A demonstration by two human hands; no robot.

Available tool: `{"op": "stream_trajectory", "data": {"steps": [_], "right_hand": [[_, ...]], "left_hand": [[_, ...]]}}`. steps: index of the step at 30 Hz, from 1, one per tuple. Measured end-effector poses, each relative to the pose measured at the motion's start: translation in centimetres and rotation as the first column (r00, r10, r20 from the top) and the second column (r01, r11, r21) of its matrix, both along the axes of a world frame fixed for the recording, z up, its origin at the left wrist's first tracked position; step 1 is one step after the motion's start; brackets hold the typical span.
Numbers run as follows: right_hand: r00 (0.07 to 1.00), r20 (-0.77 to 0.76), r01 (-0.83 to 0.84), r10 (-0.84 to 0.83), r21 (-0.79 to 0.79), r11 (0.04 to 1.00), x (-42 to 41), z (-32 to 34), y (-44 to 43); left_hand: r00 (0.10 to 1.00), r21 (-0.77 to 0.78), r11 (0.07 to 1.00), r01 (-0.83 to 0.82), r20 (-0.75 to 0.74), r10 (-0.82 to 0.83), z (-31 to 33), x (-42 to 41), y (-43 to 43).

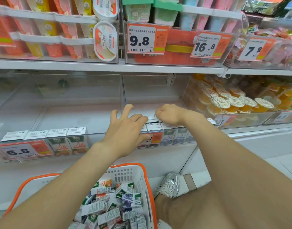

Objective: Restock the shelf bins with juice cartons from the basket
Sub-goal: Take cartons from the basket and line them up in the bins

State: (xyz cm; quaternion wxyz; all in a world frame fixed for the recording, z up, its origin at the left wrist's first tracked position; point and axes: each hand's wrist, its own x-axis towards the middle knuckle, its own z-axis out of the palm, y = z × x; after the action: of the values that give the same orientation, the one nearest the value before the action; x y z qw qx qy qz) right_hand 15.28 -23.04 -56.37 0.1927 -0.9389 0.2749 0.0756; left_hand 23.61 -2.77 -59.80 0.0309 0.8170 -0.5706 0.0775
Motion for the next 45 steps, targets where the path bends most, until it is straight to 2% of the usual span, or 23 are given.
{"op": "stream_trajectory", "data": {"steps": [4,7,9,11,13,14,16,19,21,22,25,27,30,33,39,45], "right_hand": [[0.999,0.04,0.036,-0.035,-0.028,0.999,0.0,0.5,0.6],[0.968,0.251,0.038,-0.009,-0.113,0.993,-0.4,2.0,1.4],[0.913,0.408,0.042,0.019,-0.141,0.989,-1.2,3.5,3.4],[0.856,0.513,-0.002,0.055,-0.102,0.995,-2.5,4.7,6.7],[0.884,0.444,-0.147,0.146,-0.034,0.989,-3.9,5.2,10.3],[0.915,0.34,-0.236,0.215,0.02,0.972,-4.5,4.9,11.9],[0.926,0.055,-0.377,0.373,0.116,0.919,-5.0,3.3,14.3],[0.814,-0.279,-0.472,0.51,0.195,0.86,-4.3,-0.8,17.2],[0.753,-0.397,-0.489,0.525,0.196,0.85,-3.7,-3.6,19.1],[0.738,-0.424,-0.494,0.525,0.191,0.848,-3.3,-4.8,19.9],[0.71,-0.449,-0.511,0.543,0.202,0.835,-2.0,-8.6,21.6],[0.697,-0.467,-0.521,0.544,0.192,0.832,-1.1,-10.9,22.1],[0.701,-0.498,-0.498,0.51,0.169,0.85,0.2,-13.8,21.9],[0.759,-0.477,-0.421,0.442,0.158,0.893,1.5,-16.4,21.5],[0.847,-0.389,-0.337,0.363,0.136,0.932,3.8,-21.1,21.5],[0.842,-0.36,-0.381,0.401,0.128,0.915,4.6,-26.2,23.2]], "left_hand": [[1.0,-0.004,1.0,0.011,-0.022,-0.011,0.1,0.2,-0.1],[0.998,-0.004,0.999,0.036,-0.059,-0.036,0.1,0.3,-0.1],[0.988,-0.112,0.992,0.064,-0.135,-0.079,-0.1,0.5,0.6],[0.977,-0.344,0.936,0.076,-0.163,-0.139,-0.4,0.5,2.0],[0.988,-0.554,0.831,0.052,-0.093,-0.124,-1.0,0.3,4.2],[0.993,-0.612,0.79,0.04,-0.065,-0.101,-1.6,0.2,5.5],[0.993,-0.629,0.776,0.046,-0.058,-0.105,-3.1,0.1,8.2],[0.986,-0.512,0.848,0.135,-0.014,-0.166,-6.9,0.2,12.4],[0.986,-0.391,0.905,0.167,0.043,-0.164,-9.8,0.3,14.8],[0.988,-0.325,0.933,0.153,0.016,-0.156,-11.3,0.2,15.7],[0.973,-0.079,0.997,0.01,-0.229,-0.028,-15.3,0.3,17.7],[0.934,0.083,0.994,-0.071,-0.345,0.096,-17.4,0.5,18.6],[0.869,0.213,0.962,-0.168,-0.428,0.247,-20.2,1.1,20.0],[0.773,0.324,0.904,-0.277,-0.483,0.41,-23.1,2.3,21.5],[0.618,0.489,0.787,-0.376,-0.501,0.606,-27.0,3.9,23.1],[0.504,0.42,0.755,-0.504,-0.566,0.652,-29.2,3.6,23.7]]}}
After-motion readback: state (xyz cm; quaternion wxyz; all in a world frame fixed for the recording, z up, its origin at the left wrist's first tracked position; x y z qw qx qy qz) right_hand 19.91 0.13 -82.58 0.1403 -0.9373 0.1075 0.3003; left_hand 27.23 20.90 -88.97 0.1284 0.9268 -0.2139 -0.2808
